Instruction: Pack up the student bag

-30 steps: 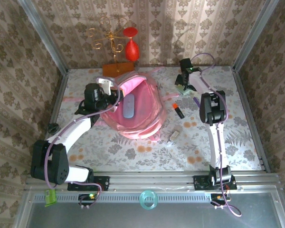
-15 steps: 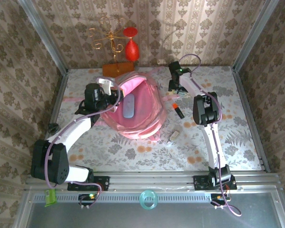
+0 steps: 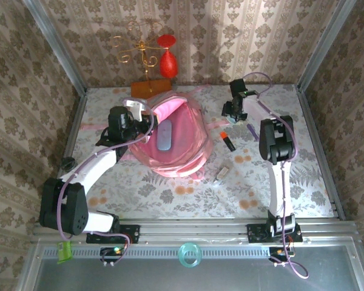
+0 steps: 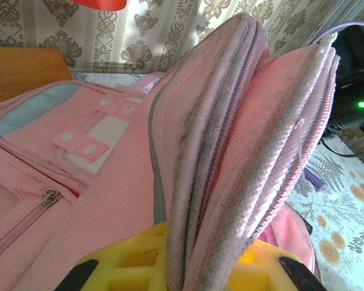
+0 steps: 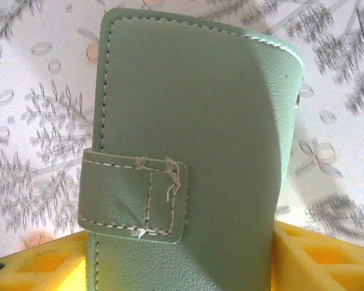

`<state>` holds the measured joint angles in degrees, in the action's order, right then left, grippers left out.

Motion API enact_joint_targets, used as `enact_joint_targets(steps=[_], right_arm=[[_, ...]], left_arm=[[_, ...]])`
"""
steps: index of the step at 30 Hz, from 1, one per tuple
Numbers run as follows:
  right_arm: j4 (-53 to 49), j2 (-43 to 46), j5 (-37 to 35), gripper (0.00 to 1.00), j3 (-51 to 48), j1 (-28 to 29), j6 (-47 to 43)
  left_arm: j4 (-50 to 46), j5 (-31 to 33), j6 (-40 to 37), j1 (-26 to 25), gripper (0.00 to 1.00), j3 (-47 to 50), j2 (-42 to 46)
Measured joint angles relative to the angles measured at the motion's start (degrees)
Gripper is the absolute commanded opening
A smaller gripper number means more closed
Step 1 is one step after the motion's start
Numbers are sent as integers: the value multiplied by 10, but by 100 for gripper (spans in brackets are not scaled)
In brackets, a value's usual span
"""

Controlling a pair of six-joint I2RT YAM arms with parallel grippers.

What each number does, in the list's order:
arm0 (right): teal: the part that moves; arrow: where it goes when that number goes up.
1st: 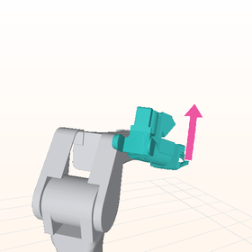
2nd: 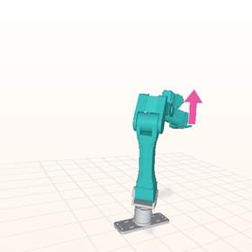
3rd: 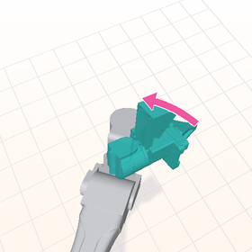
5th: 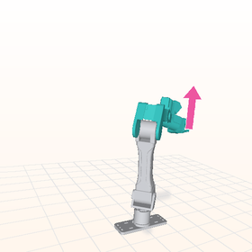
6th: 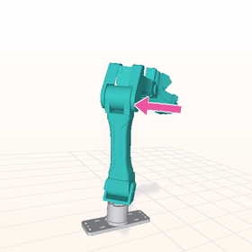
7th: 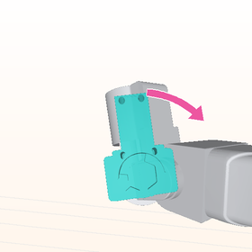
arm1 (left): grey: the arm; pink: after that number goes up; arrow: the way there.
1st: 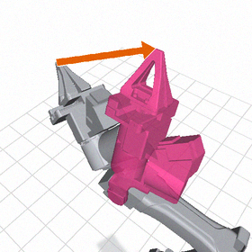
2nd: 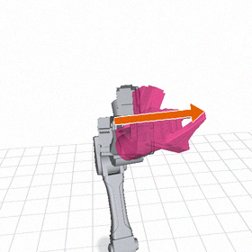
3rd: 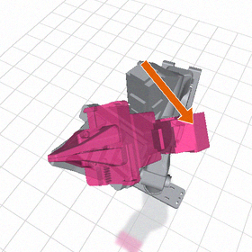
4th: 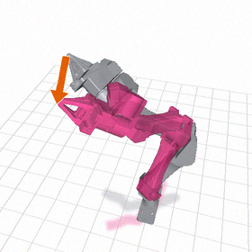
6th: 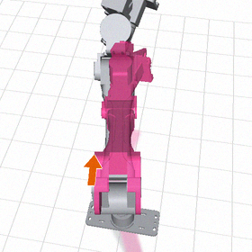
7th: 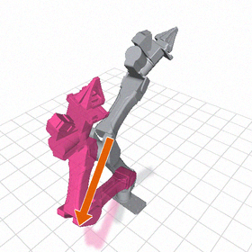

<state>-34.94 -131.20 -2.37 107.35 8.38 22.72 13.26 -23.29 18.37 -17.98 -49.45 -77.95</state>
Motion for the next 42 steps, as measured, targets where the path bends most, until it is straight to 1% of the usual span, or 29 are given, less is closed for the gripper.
enact_joint_targets(steps=[2,5,8,10,12,14,15,16,17,19,20,22,24,28,32,34,37,40,42], right_arm=[[27,49,16,61,-63,-1,3],[72,145,41,62,-165,6,12],[110,259,59,61,-261,33,14],[128,326,69,60,-310,66,11],[145,382,80,59,-350,111,7],[160,419,93,60,-381,156,-1],[166,429,96,63,-393,175,-3],[169,435,95,64,-400,188,-6],[170,437,87,64,-405,198,-6],[162,429,53,72,-403,195,-7],[154,418,31,75,-394,186,-11],[141,379,-9,79,-365,159,-19],[137,325,-33,81,-335,126,-28],[111,239,-34,85,-290,75,-21],[99,180,5,86,-263,38,18],[99,166,27,84,-263,32,37],[108,151,75,79,-263,33,66],[130,146,121,71,-272,35,96],[147,146,143,62,-281,36,115]], left_arm=[[0,1,0,0,0,0,0],[0,2,-1,0,0,0,0],[0,2,-2,0,0,0,0],[0,1,-2,0,0,0,-1],[0,1,-2,0,0,0,-1],[0,1,-1,0,0,0,-1],[0,1,-1,0,0,0,-1],[0,1,-1,0,0,0,-1],[0,1,-1,0,0,0,-1],[0,1,-1,0,0,0,-1],[0,1,-1,0,0,0,-1],[0,1,-1,0,0,0,-1],[0,1,-1,0,0,0,-1],[0,1,-1,0,0,0,-1],[0,1,-1,0,0,0,-1],[0,1,-1,0,0,0,-1],[0,1,-1,0,0,0,-1],[0,1,-1,0,0,0,-1],[0,1,-1,0,0,0,-1]])
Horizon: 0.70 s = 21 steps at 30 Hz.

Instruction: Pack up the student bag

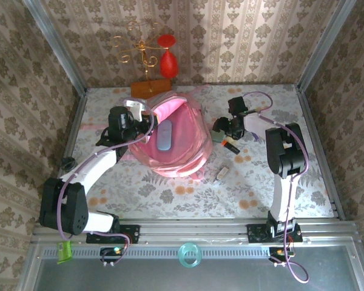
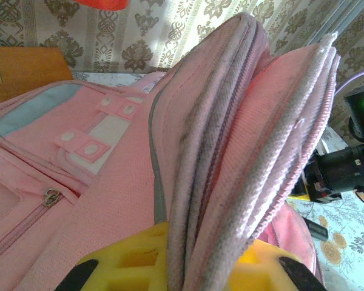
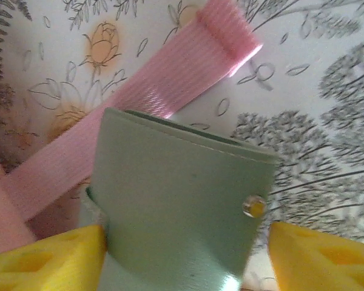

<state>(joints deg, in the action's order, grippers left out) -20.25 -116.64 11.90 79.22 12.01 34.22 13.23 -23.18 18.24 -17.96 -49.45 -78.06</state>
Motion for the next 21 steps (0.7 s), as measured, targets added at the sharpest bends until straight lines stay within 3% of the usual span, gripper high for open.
enact_joint_targets(steps=[8,15,21], right_arm=[[112,18,50,19,-50,-1,46],[149,99,53,12,-108,-7,47],[137,274,81,11,-180,6,16]], left_arm=[[0,0,0,0,0,0,0],[0,0,0,0,0,0,0],[0,0,-4,0,0,0,0]])
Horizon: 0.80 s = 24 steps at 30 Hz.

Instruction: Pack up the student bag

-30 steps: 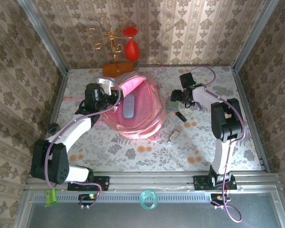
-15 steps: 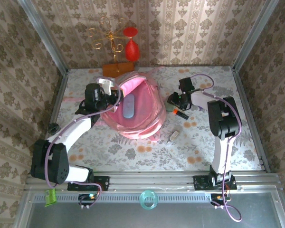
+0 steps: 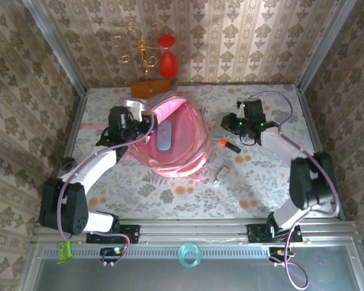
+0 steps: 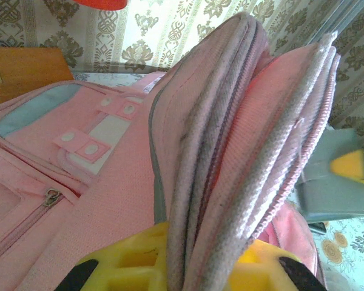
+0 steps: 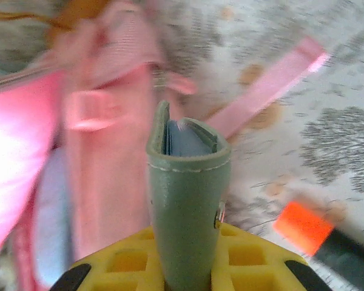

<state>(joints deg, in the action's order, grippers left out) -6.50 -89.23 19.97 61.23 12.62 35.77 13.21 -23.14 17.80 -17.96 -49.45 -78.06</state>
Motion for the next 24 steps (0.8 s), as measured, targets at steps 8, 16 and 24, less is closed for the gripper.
enact_joint_targets(steps=[8,16,24], right_arm=[[51,-43,79,11,56,157,36],[62,-213,36,12,162,176,114],[110,-284,-71,46,242,178,154]], left_arm=[[0,-10,-7,3,0,0,0],[-6,-27,-10,4,0,-5,3],[-11,-28,-8,0,0,-5,12]])
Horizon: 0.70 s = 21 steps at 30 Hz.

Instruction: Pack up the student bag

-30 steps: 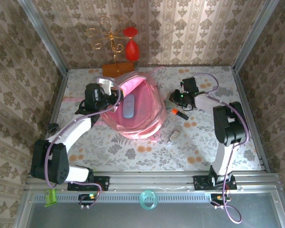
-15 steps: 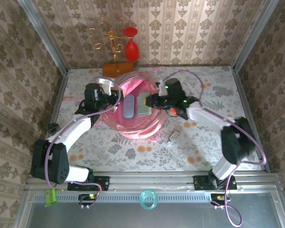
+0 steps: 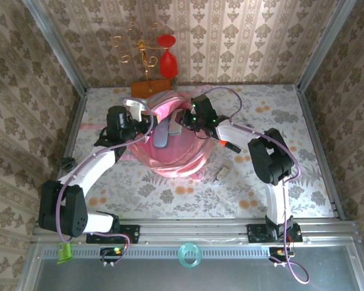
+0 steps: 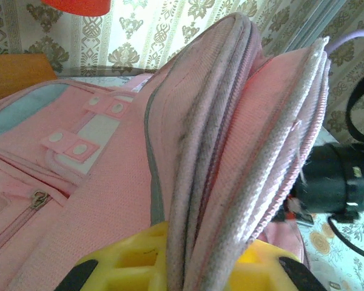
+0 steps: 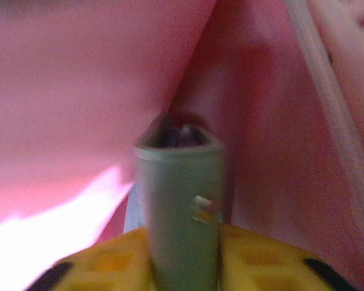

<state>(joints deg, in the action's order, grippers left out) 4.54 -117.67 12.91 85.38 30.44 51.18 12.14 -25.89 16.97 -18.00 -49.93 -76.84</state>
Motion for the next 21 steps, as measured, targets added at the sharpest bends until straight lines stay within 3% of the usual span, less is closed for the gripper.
enact_joint_targets(steps=[5,9,14,17,21], right_arm=[[-24,-25,-6,64,53,1,-26],[-73,33,9,69,8,0,-77],[-124,181,23,68,-118,0,-127],[-137,266,15,63,-191,-1,-143],[-144,284,-14,54,-236,-4,-151]], left_arm=[[-2,37,10,-16,0,3,13],[-16,73,10,-23,0,9,30],[-20,94,15,-22,0,9,30],[-20,98,17,-22,0,9,30],[-24,104,19,-22,0,9,30]])
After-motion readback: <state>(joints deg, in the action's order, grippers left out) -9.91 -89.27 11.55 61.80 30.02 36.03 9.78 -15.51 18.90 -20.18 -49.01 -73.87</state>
